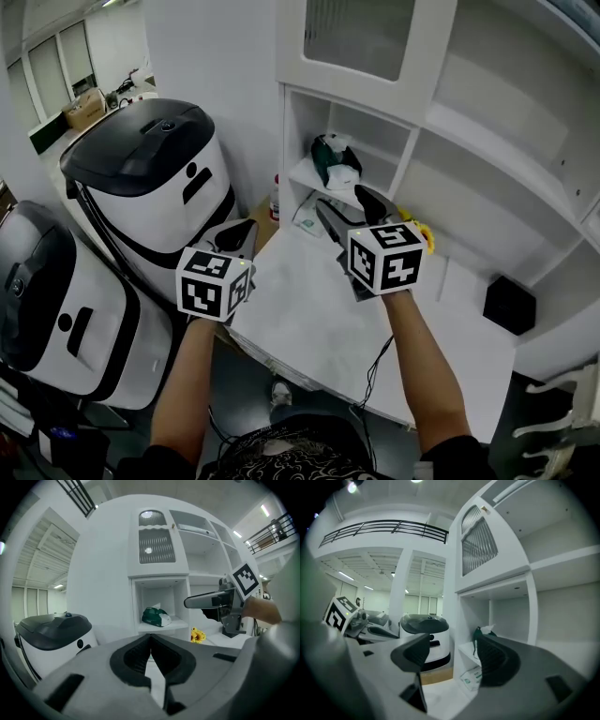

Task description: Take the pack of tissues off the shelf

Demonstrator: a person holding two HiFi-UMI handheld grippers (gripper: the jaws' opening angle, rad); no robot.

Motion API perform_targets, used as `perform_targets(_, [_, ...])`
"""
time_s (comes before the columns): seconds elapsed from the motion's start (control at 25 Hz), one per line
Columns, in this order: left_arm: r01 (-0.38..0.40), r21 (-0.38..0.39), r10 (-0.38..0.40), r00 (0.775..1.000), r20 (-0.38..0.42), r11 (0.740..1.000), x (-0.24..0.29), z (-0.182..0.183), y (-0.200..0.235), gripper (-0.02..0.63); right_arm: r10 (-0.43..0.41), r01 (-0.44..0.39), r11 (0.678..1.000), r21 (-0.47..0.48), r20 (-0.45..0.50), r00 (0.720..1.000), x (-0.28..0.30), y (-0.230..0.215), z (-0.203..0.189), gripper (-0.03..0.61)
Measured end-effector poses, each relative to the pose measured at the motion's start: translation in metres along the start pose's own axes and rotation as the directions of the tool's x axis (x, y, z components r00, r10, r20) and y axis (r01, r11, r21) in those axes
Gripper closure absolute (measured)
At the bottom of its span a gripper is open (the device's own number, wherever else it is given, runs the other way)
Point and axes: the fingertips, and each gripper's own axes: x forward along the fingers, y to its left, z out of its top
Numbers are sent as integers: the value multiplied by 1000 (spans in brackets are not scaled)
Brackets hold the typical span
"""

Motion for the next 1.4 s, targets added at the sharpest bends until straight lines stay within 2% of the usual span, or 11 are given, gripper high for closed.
perform_targets(0.48, [31, -6, -31, 999, -15, 1000, 70, 10, 43, 609, -45, 46, 999, 2, -55, 997, 78, -44, -9, 261])
perform_targets(1.0, [57, -2, -57, 998, -2, 998, 93, 13, 60, 609, -118, 116, 993, -24, -129, 985, 115, -74, -36, 259])
perform_targets(1.4, [107, 5, -107, 994, 5, 994, 112, 17, 63, 609, -161, 156, 987, -40, -161, 974, 139, -87, -39, 259])
